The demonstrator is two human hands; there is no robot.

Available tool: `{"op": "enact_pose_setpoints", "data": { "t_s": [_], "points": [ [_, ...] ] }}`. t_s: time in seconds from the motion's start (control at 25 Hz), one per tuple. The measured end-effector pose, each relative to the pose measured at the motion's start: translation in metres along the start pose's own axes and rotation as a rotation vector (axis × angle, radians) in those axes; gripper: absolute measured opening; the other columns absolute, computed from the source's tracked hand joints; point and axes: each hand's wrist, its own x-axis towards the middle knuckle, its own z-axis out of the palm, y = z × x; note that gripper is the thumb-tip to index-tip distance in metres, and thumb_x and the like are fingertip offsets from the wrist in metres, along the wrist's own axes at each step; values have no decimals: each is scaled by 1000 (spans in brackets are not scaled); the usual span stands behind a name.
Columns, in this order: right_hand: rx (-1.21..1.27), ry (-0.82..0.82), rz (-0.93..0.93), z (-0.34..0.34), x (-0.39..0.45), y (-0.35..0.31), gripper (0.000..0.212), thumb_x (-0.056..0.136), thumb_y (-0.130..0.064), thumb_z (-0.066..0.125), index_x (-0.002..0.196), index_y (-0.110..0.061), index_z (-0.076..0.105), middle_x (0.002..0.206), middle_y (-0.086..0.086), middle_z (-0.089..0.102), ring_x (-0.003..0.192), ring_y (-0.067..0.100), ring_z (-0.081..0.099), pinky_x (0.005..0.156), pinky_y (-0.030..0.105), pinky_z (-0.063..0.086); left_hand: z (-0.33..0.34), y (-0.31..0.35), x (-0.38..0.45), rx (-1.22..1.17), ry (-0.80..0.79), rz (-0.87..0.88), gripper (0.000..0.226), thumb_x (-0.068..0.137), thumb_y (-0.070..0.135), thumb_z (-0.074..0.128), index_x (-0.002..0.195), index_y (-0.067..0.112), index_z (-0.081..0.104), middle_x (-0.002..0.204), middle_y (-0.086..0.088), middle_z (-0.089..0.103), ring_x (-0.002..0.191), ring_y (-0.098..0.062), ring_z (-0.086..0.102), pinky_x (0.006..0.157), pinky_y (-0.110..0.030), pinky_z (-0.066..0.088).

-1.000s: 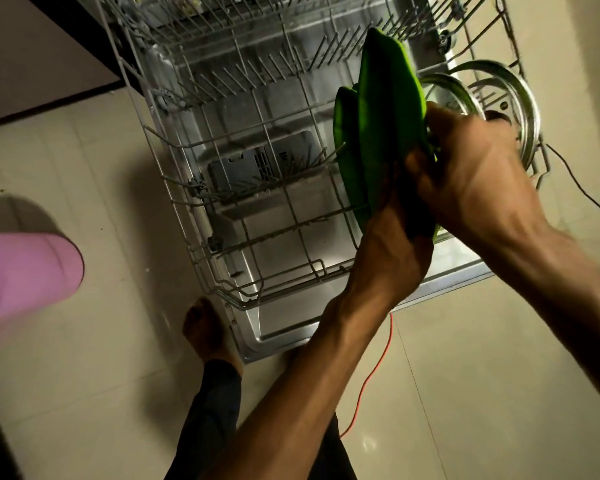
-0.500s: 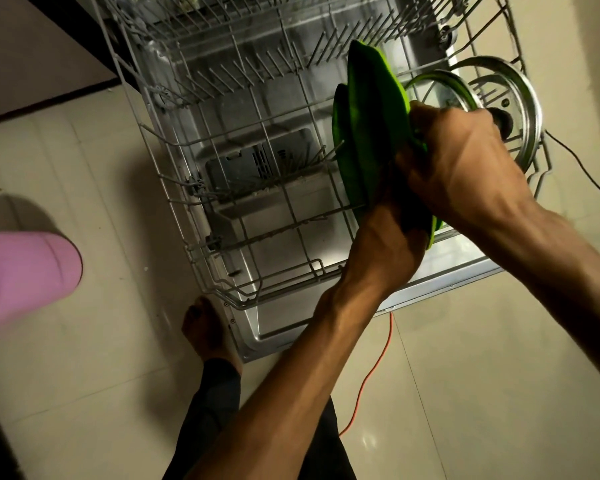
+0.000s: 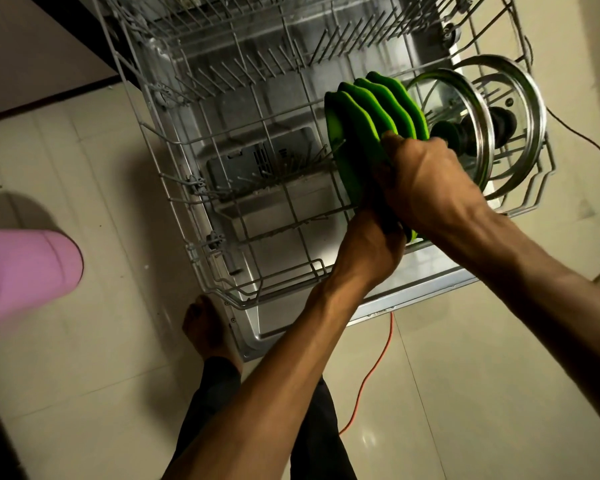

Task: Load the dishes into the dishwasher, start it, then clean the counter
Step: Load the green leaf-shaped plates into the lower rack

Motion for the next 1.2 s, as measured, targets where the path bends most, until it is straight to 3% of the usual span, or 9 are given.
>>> {"op": "enact_pose_setpoints", "data": {
  "t_s": [0.12, 0.28, 0.4, 0.52, 0.64, 0.76, 0.88, 1.0, 1.2],
  "points": [
    [-8, 9, 49, 2, -3, 2, 28, 97, -17, 50, 121, -2, 55, 94, 29, 60, 89, 51, 59, 72, 47, 48, 2, -4, 2, 11, -1, 3, 17, 94, 2, 48, 81, 12, 53, 74, -7, 57, 68, -18, 51, 50, -9, 31],
    [-7, -65, 143, 7, -11, 1, 24, 94, -15, 53, 110, -2, 64, 84, 25, 57, 90, 48, 61, 68, 41, 44, 4, -8, 1, 13, 17, -6, 10, 93, 5, 53, 95, 0, 61, 89, -21, 65, 80, -29, 59, 57, -22, 36],
    [16, -94, 212, 13, -20, 1, 24, 94, -13, 53, 111, 0, 65, 76, 17, 47, 89, 45, 60, 66, 35, 40, 7, -7, 2, 13, 23, -13, 24, 94, 16, 54, 114, 5, 61, 111, -16, 66, 104, -30, 60, 73, -24, 41],
    [45, -95, 261, 13, -19, 3, 23, 93, -12, 54, 108, 2, 65, 68, 11, 40, 87, 44, 60, 64, 33, 37, 9, -8, 2, -47, 73, -7, 40, 91, 27, 49, 127, 13, 57, 120, -9, 65, 113, -25, 59, 87, -29, 46],
    [77, -111, 282, 12, -17, 4, 24, 92, -12, 58, 110, 2, 64, 68, 9, 39, 90, 43, 60, 66, 32, 37, 8, -11, 3, -50, 86, -30, 36, 93, 13, 53, 129, 17, 58, 120, -8, 67, 113, -24, 60, 85, -29, 48],
    [89, -96, 247, 17, -23, 9, 24, 92, -21, 59, 102, -2, 67, 63, 10, 44, 77, 41, 58, 63, 32, 38, 5, -11, -1, -78, 87, -45, 38, 89, 17, 50, 125, 16, 61, 117, -7, 68, 110, -21, 62, 83, -25, 48],
    [107, 74, 184, 22, -43, 10, 27, 93, -33, 56, 93, -7, 67, 74, 18, 64, 75, 43, 62, 60, 35, 46, -3, -12, -12, -20, 128, -59, 47, 86, 23, 49, 133, 16, 55, 125, -7, 65, 115, -20, 60, 95, -25, 47],
    [260, 219, 158, 22, -62, 2, 27, 95, -33, 56, 106, -10, 65, 89, 15, 71, 80, 35, 67, 67, 38, 55, -18, -10, -30, 161, 169, 13, 46, 95, 16, 54, 140, 14, 48, 136, -6, 57, 126, -17, 51, 98, -12, 33],
    [366, 206, 134, 12, -78, -25, 36, 97, -31, 56, 126, -9, 58, 112, 12, 68, 93, 25, 64, 73, 25, 45, -52, 10, -58, 297, 218, 72, 52, 95, 21, 55, 144, 11, 41, 149, -5, 42, 138, -16, 37, 113, -20, 26]
  ]
}}
